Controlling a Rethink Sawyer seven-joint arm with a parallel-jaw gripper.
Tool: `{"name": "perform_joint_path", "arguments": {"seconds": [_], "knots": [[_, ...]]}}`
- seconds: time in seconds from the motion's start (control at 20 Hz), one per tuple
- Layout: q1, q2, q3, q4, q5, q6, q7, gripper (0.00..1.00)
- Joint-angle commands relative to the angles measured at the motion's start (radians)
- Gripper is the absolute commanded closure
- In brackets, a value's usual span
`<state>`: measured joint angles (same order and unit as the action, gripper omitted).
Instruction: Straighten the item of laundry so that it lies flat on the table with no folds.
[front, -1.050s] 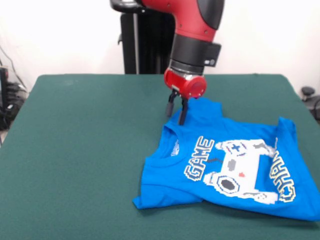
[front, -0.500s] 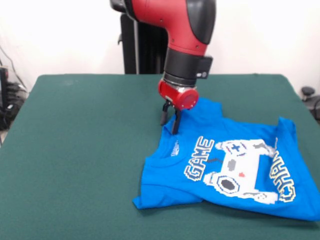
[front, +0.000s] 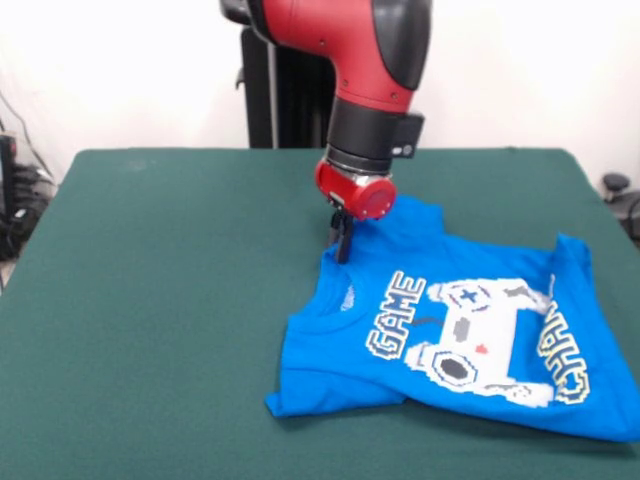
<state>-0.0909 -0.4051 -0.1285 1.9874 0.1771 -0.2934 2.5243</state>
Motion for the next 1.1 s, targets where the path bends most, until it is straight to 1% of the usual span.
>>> {"name": "perform_joint_path", "arguments": {"seconds": [0.05,0.25,0.45,0.65,0.95,1.1], "knots": [[0.006,0.019,0.098,-0.075,-0.012,0.003,0.100,1.00],[0.006,0.007,0.089,-0.049,-0.014,0.001,0.112,1.00],[-0.003,0.015,0.092,-0.044,-0.026,0.001,0.111,1.00],[-0.032,0.021,0.100,-0.012,-0.064,-0.004,0.114,1.00],[-0.071,0.000,0.091,0.062,-0.132,-0.019,0.128,1.00],[-0.073,-0.008,0.083,0.078,-0.145,-0.013,0.136,1.00]]}}
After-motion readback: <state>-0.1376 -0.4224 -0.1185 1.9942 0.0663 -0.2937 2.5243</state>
